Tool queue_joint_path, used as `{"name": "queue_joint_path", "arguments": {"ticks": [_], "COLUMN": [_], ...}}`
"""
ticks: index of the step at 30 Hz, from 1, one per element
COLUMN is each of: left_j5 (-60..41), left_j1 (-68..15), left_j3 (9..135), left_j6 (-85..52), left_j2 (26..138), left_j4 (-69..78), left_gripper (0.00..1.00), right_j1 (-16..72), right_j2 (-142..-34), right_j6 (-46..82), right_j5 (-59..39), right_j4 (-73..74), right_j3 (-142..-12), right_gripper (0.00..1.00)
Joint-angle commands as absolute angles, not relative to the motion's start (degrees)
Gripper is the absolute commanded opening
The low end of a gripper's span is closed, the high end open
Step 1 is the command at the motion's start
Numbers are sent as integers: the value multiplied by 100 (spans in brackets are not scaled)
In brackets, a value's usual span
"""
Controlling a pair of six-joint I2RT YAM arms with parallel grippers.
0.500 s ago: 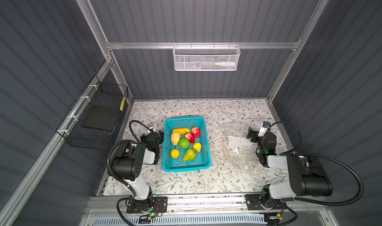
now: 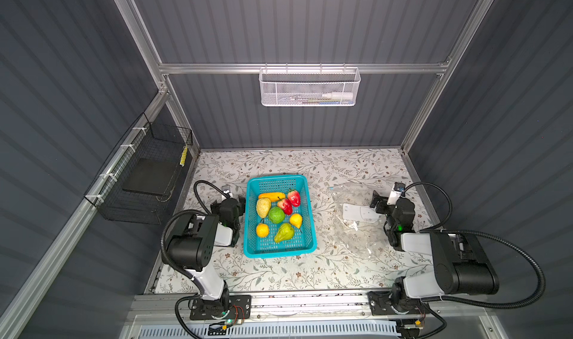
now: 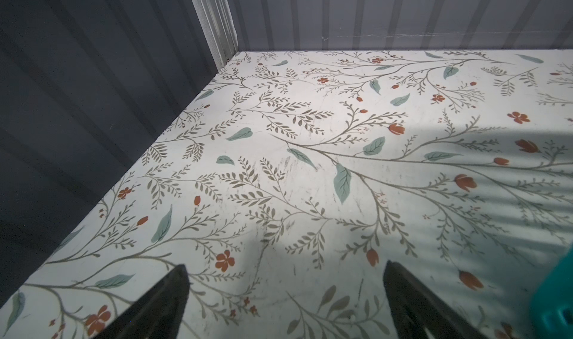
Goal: Place the food in the zip-top bag and seal the zipper
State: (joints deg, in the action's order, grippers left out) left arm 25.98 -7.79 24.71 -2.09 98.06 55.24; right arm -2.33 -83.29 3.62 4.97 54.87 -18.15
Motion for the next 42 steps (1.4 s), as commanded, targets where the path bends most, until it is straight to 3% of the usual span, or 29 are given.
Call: {"name": "queue_joint_path", "arguments": {"ticks": [1, 19, 26, 29, 32, 36, 42], "left_j5": [2702, 2674, 2624, 2717, 2668, 2819, 2946], "left_j1": [-765, -699, -704, -671, -650, -586, -545], "left_j3": [2566, 2573, 2366, 2565, 2910, 2955, 3534], "left_j6": [-138, -189, -143, -263, -99, 53, -82], "left_j2": [9860, 9804, 9466, 8864, 8488, 8214, 7960], "left_j4": [5528, 5515, 5621, 4608, 3632, 3480, 2613], "left_gripper": [99, 99, 99, 99, 99, 99, 99], "right_j1": [-255, -255, -255, -255, -254, -263, -486], "right_j2": [-8341, -8288, -7563, -7266, -7107, -7084, -7421], "right_j6": [375, 378, 412, 615, 1057, 2236, 3141], "right_j5": [580, 603, 716, 791, 708, 833, -557], "right_j4": [5651, 5586, 3479, 2741, 1716, 268, -1235], "right_j3": [-1817, -1831, -2698, -3078, -3654, -4524, -5502], "right_gripper": [99, 99, 99, 99, 99, 99, 98]}}
